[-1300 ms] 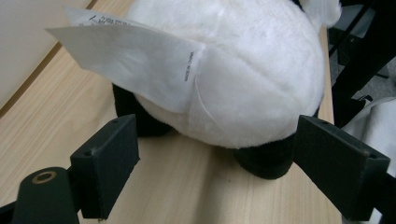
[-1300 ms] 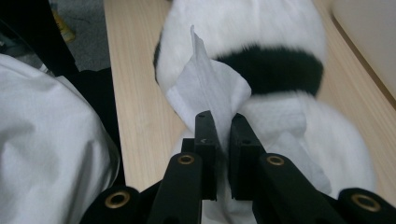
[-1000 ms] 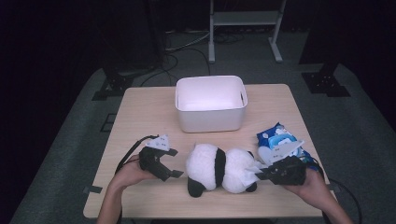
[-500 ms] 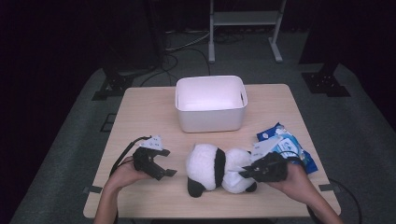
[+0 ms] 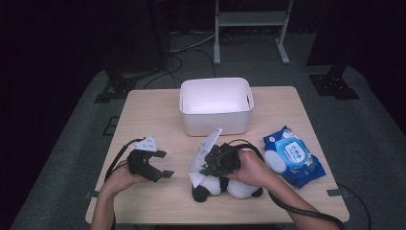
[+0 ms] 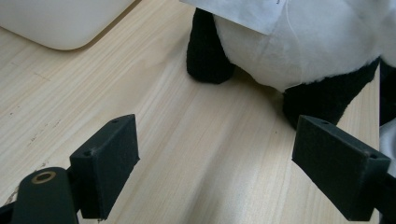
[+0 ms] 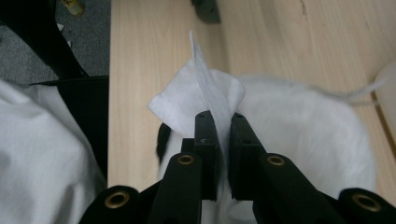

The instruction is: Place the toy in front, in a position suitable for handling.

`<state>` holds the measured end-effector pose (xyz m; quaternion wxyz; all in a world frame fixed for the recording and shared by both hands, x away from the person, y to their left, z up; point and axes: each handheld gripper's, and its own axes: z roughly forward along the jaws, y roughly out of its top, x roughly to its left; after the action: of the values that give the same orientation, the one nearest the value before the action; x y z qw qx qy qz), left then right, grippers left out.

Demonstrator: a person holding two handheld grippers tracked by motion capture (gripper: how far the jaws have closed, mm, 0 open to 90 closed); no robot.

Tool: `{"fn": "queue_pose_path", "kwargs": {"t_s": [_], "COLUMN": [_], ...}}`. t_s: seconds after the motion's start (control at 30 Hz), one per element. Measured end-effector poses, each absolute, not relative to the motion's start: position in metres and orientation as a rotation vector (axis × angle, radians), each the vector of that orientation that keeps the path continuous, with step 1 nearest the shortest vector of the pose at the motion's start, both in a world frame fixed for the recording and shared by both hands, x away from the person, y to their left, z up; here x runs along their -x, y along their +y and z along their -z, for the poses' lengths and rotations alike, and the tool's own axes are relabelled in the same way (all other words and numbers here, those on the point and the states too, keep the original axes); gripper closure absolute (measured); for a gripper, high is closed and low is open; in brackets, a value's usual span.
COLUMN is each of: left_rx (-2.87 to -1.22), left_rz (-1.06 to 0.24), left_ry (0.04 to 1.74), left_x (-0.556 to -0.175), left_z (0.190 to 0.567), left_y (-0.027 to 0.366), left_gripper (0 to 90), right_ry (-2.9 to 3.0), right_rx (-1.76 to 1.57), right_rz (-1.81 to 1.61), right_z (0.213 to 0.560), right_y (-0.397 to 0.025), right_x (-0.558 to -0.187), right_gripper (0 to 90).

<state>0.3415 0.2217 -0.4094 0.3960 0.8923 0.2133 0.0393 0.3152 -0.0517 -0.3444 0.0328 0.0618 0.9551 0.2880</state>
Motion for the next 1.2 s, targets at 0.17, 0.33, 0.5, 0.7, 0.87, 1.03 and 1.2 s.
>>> {"fn": "queue_pose_path", "kwargs": {"t_s": [0.17,0.33,0.5,0.7,0.87,1.03,1.2], "left_rx": [-2.258,-2.258,-2.256,-2.248,-2.262,-2.251,-2.253], "left_rz": [-0.093,-0.087,-0.084,-0.079,-0.078,-0.076,-0.074], "left_ry": [0.535,0.53,0.514,0.492,0.455,0.407,0.359], "left_x": [-0.341,-0.341,-0.34,-0.338,-0.335,-0.331,-0.326], "left_z": [0.409,0.409,0.408,0.405,0.4,0.392,0.384], "left_y": [0.222,0.221,0.218,0.214,0.207,0.196,0.18], "left_gripper": [13.3,13.3,13.3,13.3,13.2,13.2,13.2], "right_ry": [2.935,2.919,2.914,2.929,2.928,2.927,2.918], "right_rx": [-0.191,-0.259,-0.362,-0.479,-0.521,-0.54,-0.524], "right_rz": [-0.882,-0.835,-0.803,-0.804,-0.806,-0.839,-0.913], "right_z": [0.337,0.333,0.336,0.345,0.352,0.356,0.358], "right_y": [-0.037,-0.031,-0.04,-0.063,-0.084,-0.106,-0.118], "right_x": [-0.334,-0.362,-0.391,-0.405,-0.402,-0.389,-0.372], "right_gripper": [82.9,82.8,82.9,82.9,82.8,82.8,82.7]}}
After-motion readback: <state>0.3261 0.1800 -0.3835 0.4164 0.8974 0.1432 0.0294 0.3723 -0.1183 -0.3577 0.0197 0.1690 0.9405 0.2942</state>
